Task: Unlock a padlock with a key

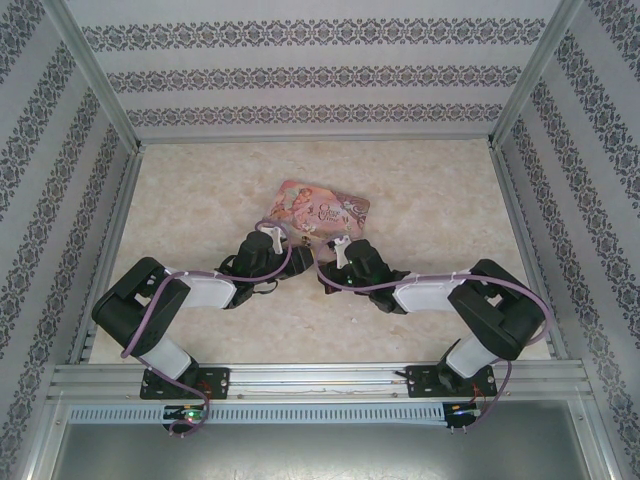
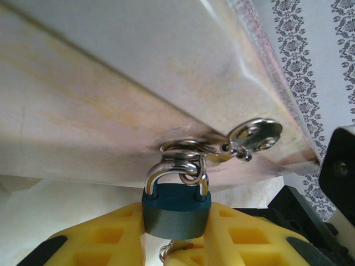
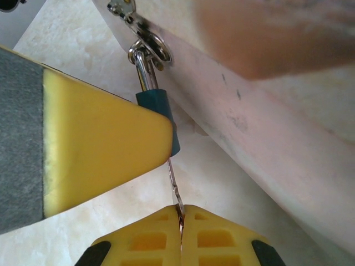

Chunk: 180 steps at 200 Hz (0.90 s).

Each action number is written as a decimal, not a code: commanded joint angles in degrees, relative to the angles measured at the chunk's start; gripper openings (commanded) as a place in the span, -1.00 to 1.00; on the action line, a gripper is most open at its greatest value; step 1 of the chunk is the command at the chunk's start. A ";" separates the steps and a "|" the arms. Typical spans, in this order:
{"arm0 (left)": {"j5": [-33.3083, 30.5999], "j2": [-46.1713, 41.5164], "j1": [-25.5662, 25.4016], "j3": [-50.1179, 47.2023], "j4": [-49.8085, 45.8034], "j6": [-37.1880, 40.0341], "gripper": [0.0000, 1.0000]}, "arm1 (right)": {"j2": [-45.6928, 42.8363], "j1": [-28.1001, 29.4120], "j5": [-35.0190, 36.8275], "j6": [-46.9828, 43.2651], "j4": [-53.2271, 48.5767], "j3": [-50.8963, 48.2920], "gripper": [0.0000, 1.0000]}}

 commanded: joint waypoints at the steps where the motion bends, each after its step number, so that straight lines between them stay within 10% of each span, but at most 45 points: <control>1: 3.08 0.01 -1.00 -0.14 2.96 -0.15 -0.41 | 1.23 -0.97 1.34 1.82 4.78 3.36 -1.00; 180: 4.78 3.31 -1.58 0.70 6.04 -1.50 -0.41 | 0.78 -1.53 -0.39 2.85 9.81 3.89 -1.00</control>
